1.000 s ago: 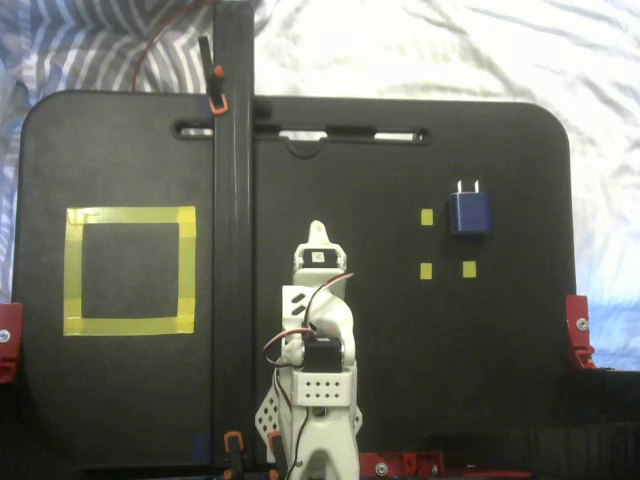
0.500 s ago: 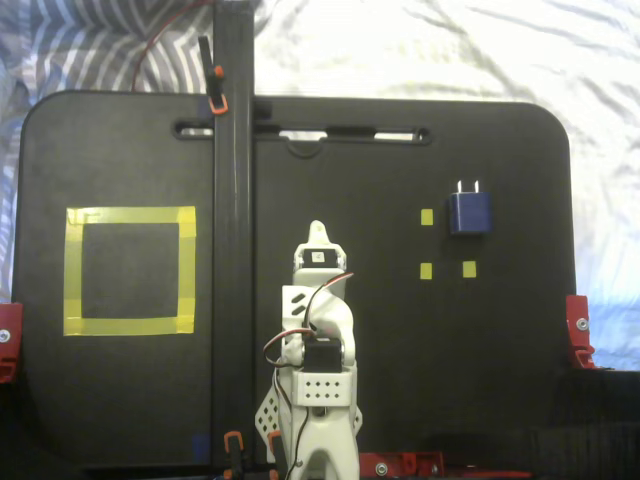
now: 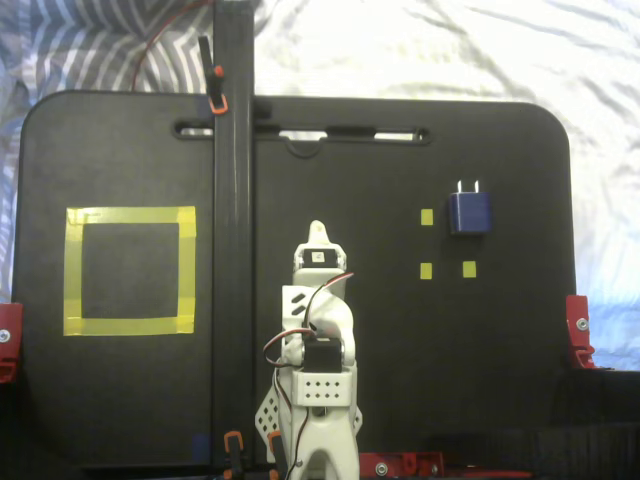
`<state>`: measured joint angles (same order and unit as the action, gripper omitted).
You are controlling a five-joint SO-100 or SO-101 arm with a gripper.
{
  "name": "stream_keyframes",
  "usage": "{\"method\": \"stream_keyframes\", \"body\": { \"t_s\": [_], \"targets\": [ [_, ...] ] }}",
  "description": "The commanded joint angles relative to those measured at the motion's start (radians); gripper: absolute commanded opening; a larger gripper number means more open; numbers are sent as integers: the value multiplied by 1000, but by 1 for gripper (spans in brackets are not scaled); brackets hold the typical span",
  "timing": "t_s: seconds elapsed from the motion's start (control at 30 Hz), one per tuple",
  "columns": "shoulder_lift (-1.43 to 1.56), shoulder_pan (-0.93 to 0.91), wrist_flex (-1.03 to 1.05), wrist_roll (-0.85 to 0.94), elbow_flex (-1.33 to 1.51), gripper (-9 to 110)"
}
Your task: Grasp a block and put it in the designated area.
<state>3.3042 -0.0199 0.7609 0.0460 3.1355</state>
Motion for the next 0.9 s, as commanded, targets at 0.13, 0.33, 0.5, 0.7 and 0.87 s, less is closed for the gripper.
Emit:
{"method": "stream_keyframes", "body": {
  "t_s": [0.13, 0.33, 0.5, 0.7, 0.87],
  "targets": [
    [6, 2, 0, -5, 8, 0],
    [6, 2, 0, -5, 8, 0],
    [6, 2, 0, -2, 8, 0],
    [-29, -6, -44, 0, -3, 0],
    [-160, -31, -60, 2, -133, 0]
  ]
}}
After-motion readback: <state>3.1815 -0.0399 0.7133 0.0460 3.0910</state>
